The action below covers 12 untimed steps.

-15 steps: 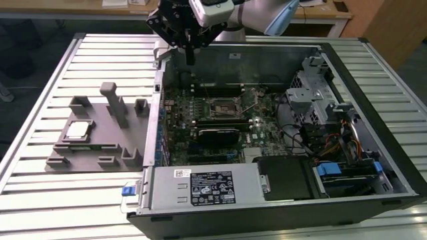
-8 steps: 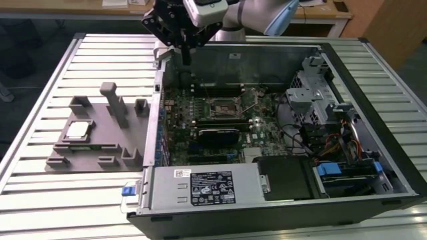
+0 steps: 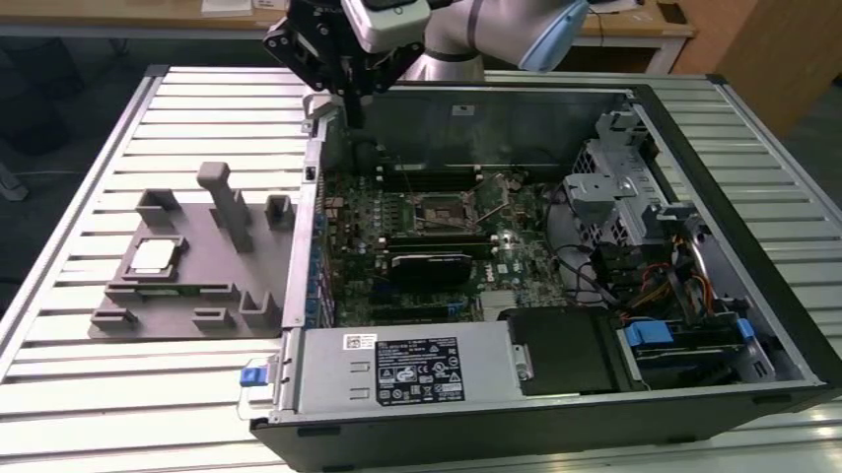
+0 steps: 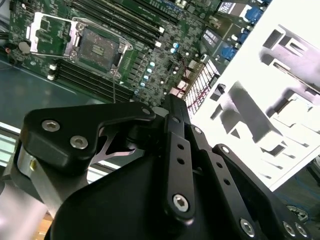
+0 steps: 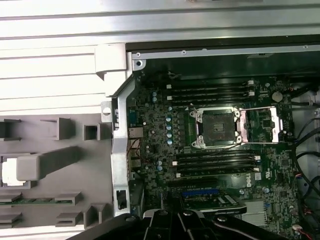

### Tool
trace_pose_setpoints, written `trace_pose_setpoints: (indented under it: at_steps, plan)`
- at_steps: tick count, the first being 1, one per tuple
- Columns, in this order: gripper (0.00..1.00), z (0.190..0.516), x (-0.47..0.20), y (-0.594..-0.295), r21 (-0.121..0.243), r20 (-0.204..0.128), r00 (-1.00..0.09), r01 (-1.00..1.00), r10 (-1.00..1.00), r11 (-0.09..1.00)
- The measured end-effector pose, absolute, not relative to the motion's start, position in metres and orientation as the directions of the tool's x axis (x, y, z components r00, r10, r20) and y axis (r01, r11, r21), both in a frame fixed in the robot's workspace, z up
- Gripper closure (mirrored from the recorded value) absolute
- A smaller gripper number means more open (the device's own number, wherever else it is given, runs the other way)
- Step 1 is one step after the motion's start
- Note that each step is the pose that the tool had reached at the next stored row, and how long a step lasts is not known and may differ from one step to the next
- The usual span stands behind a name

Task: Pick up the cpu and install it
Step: 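Reach for the cpu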

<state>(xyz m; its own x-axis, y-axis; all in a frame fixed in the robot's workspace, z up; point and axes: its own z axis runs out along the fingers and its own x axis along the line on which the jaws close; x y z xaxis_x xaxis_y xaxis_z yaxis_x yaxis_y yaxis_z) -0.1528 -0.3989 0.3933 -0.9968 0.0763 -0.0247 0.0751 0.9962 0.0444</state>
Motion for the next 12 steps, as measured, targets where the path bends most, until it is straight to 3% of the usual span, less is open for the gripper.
trace_pose_setpoints:
  at_steps: [12]
  plan:
    - [0.89,0.393,-0.173,-0.399,0.044,-0.025,-0.997,0.075,0.076,0.996]
